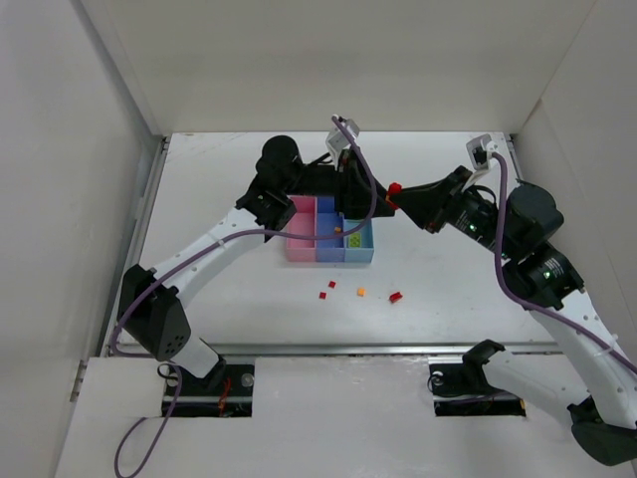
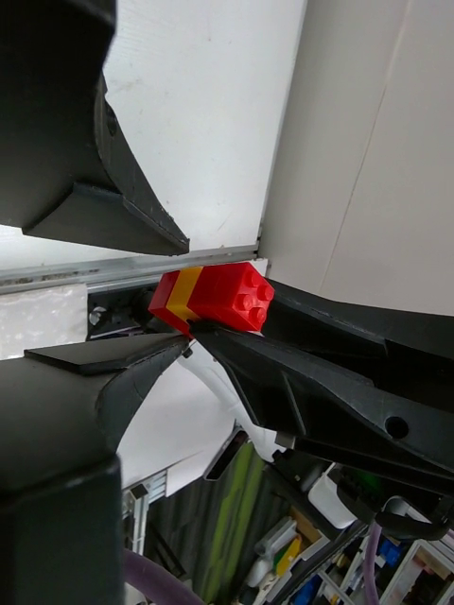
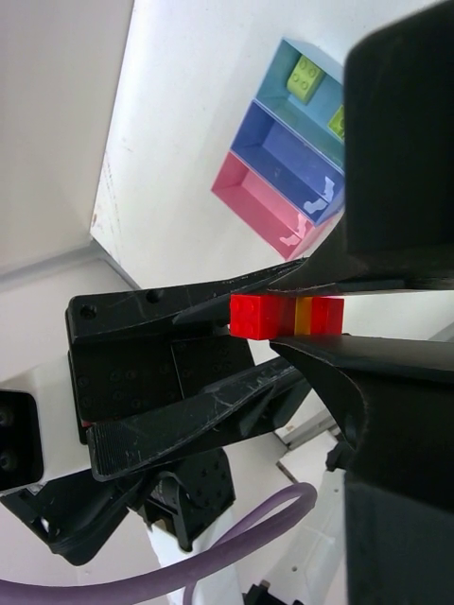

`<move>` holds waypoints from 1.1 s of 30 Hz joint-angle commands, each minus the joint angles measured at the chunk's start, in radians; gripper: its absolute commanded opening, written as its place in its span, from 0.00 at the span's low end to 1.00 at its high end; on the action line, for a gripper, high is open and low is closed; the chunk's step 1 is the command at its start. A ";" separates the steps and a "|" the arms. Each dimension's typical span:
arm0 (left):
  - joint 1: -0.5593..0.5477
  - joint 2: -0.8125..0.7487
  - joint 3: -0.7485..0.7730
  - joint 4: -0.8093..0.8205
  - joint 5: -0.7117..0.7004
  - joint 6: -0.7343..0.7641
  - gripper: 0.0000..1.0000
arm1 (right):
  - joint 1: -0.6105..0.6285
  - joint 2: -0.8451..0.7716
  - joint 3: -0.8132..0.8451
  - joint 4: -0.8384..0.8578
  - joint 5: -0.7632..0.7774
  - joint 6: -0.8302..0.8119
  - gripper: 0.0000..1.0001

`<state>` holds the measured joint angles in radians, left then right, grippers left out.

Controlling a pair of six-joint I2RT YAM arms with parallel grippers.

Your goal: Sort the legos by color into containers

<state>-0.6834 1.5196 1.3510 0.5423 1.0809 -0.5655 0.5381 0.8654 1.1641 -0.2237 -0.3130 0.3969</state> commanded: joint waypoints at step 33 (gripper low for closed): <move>-0.002 -0.022 0.025 0.053 0.014 -0.039 0.30 | 0.011 -0.017 0.011 0.041 -0.003 -0.007 0.00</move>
<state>-0.6853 1.5196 1.3506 0.5426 1.0843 -0.5880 0.5381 0.8635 1.1637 -0.2256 -0.3061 0.3916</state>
